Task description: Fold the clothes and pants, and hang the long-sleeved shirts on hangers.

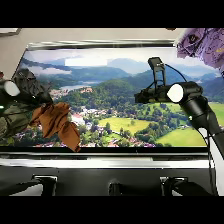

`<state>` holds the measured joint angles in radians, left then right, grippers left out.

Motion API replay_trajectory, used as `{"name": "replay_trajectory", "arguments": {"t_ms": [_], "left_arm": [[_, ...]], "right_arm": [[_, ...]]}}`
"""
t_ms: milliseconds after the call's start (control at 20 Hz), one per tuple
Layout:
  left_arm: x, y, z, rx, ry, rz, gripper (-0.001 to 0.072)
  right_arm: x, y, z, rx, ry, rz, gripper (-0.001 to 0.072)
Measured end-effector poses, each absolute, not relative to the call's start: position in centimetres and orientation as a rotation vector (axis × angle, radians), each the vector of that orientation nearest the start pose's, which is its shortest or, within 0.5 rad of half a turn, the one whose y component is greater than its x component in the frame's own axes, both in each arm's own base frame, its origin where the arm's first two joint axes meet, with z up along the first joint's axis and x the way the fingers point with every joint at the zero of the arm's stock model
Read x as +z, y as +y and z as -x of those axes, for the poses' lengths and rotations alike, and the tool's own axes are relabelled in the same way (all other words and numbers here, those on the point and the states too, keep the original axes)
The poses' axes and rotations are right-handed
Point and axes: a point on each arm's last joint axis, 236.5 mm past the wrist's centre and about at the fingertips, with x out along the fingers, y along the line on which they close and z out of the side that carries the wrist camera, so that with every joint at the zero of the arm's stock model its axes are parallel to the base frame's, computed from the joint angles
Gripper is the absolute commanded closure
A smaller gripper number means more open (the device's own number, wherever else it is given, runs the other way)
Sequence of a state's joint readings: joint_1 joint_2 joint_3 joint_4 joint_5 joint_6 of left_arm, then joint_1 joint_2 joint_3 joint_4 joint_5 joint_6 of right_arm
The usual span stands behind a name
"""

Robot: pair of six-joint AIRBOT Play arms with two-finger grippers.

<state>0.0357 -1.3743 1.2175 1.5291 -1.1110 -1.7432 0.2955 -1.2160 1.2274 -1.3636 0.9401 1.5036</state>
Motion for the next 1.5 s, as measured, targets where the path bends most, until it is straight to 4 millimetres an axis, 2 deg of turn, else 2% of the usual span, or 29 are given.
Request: {"name": "replay_trajectory", "arguments": {"t_ms": [100,150,200,250,350,500,700,850,900,950,1000,1050,1150,1200,1250,1350,1450,1500], "left_arm": [[-4.2,0.4,-40.4,0.141,1.334,0.230,-0.0013],[-5.8,0.3,-40.1,0.147,1.367,0.237,0.0159],[-7.0,0.0,-39.9,0.151,1.395,0.253,0.0636],[-7.9,-0.5,-39.7,0.145,1.416,0.265,0.0687],[-8.7,-2.6,-39.7,0.098,1.438,0.326,0.0687],[-8.0,-9.1,-39.8,-0.054,1.450,0.441,0.0687],[-4.6,-22.6,-40.0,-0.319,1.375,0.578,0.0688],[-3.4,-32.3,-38.7,-0.421,1.314,0.677,0.0686],[-3.5,-34.6,-38.2,-0.433,1.295,0.700,0.0643],[-3.8,-36.7,-37.8,-0.436,1.279,0.728,0.0475],[-4.0,-38.2,-37.4,-0.435,1.266,0.754,0.0230],[-4.1,-39.0,-37.4,-0.429,1.257,0.777,0.0080],[-3.9,-39.1,-37.9,-0.412,1.242,0.813,0.0053],[-3.5,-38.3,-38.6,-0.403,1.234,0.827,0.0053],[-2.8,-36.9,-39.5,-0.399,1.221,0.830,0.0053],[-1.5,-33.7,-41.2,-0.395,1.206,0.826,0.0053],[0.1,-29.4,-43.0,-0.386,1.180,0.824,0.0053],[0.8,-27.2,-43.6,-0.380,1.171,0.821,0.0054]], "right_arm": [[8.8,16.6,-41.0,0.403,0.936,0.008,0.0684],[8.8,16.6,-41.0,0.403,0.935,0.008,0.0684],[8.8,16.6,-41.0,0.403,0.935,0.008,0.0684],[8.8,16.6,-41.0,0.403,0.935,0.008,0.0684],[8.8,16.6,-41.0,0.403,0.936,0.008,0.0683],[8.7,16.5,-40.5,0.405,0.954,0.013,0.0683],[9.5,15.0,-38.5,0.390,0.992,0.072,0.0681],[10.4,12.7,-36.4,0.347,1.026,0.156,0.0680],[10.6,12.0,-35.9,0.335,1.035,0.175,0.0627],[10.7,11.5,-35.3,0.323,1.051,0.193,0.0511],[10.8,11.1,-34.8,0.316,1.061,0.204,0.0404],[10.8,10.7,-34.4,0.308,1.075,0.214,0.0356],[10.9,10.1,-34.1,0.295,1.084,0.237,0.0350],[10.9,9.5,-34.0,0.284,1.088,0.254,0.0347],[10.9,8.8,-34.1,0.264,1.090,0.256,0.0335],[10.8,6.3,-34.4,0.193,1.102,0.225,0.0260],[8.9,3.7,-34.0,0.126,1.160,0.104,0.0261],[7.2,3.5,-33.2,0.127,1.211,-0.002,0.0262]]}}
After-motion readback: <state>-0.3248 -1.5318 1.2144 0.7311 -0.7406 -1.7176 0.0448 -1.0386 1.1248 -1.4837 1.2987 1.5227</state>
